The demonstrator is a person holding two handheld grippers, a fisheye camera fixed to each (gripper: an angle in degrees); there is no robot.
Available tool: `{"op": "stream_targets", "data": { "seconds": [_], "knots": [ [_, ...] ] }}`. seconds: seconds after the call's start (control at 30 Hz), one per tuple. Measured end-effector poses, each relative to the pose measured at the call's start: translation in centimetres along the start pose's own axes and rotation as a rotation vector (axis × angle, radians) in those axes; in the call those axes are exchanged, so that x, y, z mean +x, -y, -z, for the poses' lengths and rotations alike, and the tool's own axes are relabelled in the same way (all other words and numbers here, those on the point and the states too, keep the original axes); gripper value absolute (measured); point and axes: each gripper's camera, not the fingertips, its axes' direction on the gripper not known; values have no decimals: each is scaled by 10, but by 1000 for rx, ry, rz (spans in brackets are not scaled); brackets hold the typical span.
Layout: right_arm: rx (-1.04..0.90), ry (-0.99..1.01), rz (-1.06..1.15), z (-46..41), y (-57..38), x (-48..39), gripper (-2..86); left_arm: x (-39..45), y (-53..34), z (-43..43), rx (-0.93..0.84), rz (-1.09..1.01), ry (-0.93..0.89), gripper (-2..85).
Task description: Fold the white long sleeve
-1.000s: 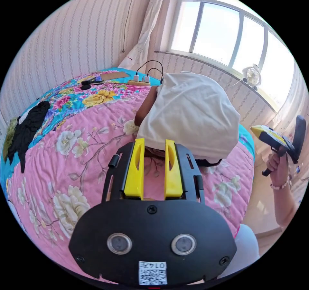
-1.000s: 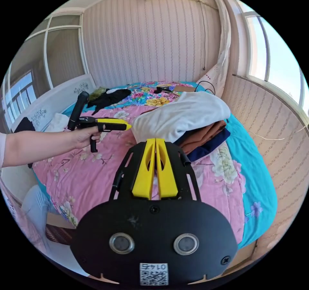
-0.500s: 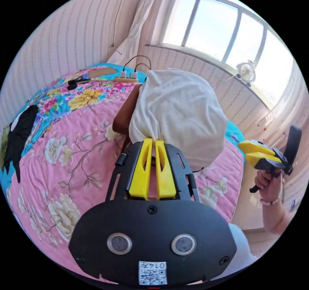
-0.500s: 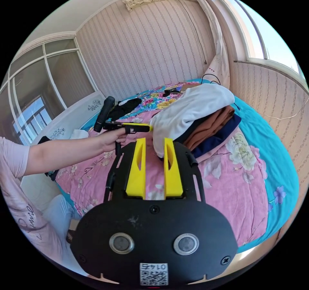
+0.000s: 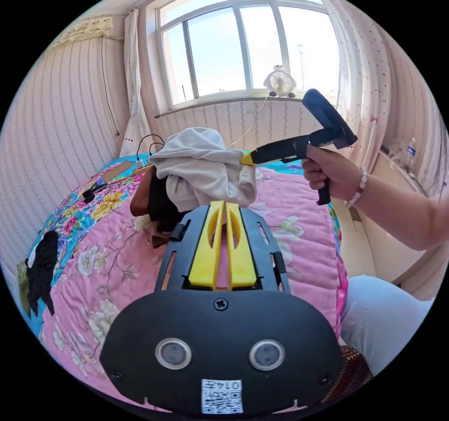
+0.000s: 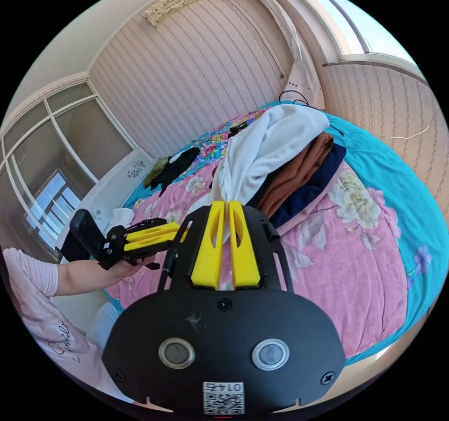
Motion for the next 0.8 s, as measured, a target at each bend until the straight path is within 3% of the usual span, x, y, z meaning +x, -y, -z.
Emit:
{"op": "stream_targets", "data": {
  "seconds": [0.07, 0.27, 0.33, 0.43, 0.53, 0.7, 0.8],
  "knots": [
    [23, 31, -23, 7, -7, 14, 11, -10, -9, 0, -30, 28, 41, 19],
    [15, 41, -18, 4, -15, 28, 8, -37, -10, -23, -91, 222, -104, 99],
    [19, 56, -18, 4, -14, 29, 8, -41, -9, -37, -146, 255, -108, 79],
    [21, 112, -9, 6, -12, 27, 8, -58, -15, -29, -173, 394, -254, 4],
    [79, 176, 43, 23, -12, 12, 7, -66, -27, 38, -31, 398, -298, -7],
    [244, 375, 194, 83, -4, -46, 7, -88, -69, 195, 132, 427, -259, -9],
    [248, 466, 320, 100, 8, -100, 6, -101, -109, 302, 248, 505, -192, -10]
  ]
}}
